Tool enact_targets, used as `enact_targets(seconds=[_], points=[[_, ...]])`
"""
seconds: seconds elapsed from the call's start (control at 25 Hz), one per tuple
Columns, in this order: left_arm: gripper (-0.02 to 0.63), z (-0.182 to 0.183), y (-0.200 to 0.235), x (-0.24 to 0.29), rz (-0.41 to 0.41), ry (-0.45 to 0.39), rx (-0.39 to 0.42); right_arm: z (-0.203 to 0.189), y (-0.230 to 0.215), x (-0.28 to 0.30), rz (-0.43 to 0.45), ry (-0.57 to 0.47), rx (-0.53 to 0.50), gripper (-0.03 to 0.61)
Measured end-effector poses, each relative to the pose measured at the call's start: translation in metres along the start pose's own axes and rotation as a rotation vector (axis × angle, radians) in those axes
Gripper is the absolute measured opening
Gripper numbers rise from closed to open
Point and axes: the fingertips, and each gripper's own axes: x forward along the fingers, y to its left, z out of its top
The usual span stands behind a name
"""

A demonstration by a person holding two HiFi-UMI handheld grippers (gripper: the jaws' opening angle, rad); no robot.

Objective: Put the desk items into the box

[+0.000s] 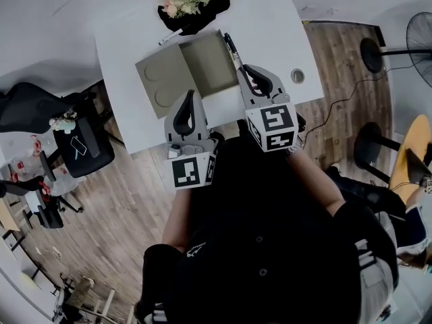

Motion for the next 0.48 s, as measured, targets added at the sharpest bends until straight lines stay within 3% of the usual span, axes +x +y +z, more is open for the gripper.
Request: enact_targets(seconds=[0.48], points=[[0.008, -0.008, -0.002, 0.035, 0.082, 0.016, -0.014, 0.009, -0.018, 0.058, 0.119, 0.044, -0.068, 0.038]])
